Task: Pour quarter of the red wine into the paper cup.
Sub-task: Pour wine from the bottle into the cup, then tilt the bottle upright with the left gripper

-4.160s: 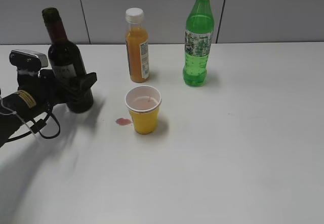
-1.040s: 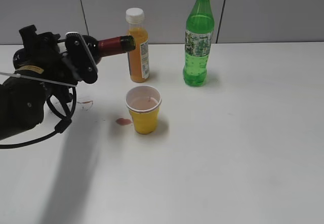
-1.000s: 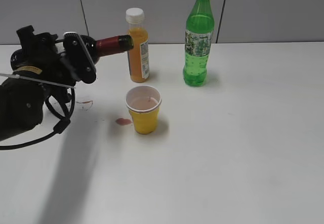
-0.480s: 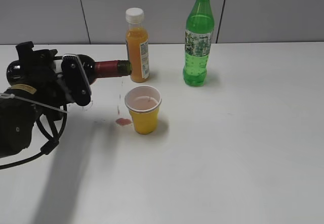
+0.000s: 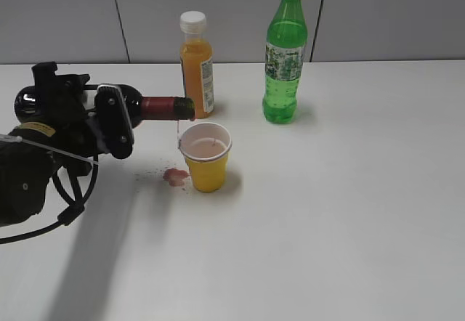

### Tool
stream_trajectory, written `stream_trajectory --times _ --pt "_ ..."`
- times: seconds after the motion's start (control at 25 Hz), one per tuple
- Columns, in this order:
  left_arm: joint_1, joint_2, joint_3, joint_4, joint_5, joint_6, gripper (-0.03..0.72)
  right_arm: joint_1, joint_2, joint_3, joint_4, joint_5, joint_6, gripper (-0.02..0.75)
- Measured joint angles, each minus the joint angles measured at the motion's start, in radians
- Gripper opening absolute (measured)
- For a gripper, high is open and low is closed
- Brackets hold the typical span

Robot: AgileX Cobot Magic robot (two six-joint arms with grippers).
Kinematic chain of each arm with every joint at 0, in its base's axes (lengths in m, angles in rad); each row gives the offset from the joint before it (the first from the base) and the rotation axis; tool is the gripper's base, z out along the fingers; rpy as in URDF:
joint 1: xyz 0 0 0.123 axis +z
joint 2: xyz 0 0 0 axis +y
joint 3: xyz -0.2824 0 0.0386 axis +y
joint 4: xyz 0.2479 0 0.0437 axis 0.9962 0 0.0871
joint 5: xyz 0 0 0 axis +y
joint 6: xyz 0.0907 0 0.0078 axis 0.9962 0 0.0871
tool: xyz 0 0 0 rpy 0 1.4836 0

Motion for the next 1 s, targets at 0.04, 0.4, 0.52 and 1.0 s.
stream_trajectory --times 0.04,0.4,0.52,1.0 --pt "0.000 0.000 0.000 0.001 0.000 0.002 0.527 0.000 0.000 0.000 0.000 0.000 0.000 0.556" --pt "0.000 0.001 -0.027 0.001 0.051 0.059 0.527 0.000 0.000 0.000 0.000 0.000 0.000 0.556" --pt "0.000 0.002 -0.029 -0.002 0.051 0.102 0.527 0.000 0.000 0.000 0.000 0.000 0.000 0.556" --pt "0.000 0.007 -0.029 -0.006 0.051 0.135 0.527 0.000 0.000 0.000 0.000 0.000 0.000 0.556"
